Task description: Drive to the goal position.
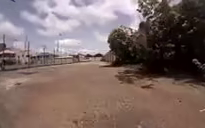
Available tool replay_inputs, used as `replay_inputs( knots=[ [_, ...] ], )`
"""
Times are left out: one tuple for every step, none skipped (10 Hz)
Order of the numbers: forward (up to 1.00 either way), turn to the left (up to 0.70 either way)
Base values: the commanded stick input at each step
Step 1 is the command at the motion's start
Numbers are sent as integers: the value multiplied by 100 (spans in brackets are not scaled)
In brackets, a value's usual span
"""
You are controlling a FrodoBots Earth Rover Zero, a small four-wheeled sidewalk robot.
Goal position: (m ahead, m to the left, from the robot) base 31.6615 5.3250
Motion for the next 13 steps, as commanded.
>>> replay_inputs(
  knots=[
    [85,0],
    [85,0],
    [85,0],
    [85,0],
    [85,0],
    [85,0],
    [85,0],
    [85,0],
    [85,0],
    [85,0],
    [85,0],
    [85,0],
    [85,0]
  ],
)
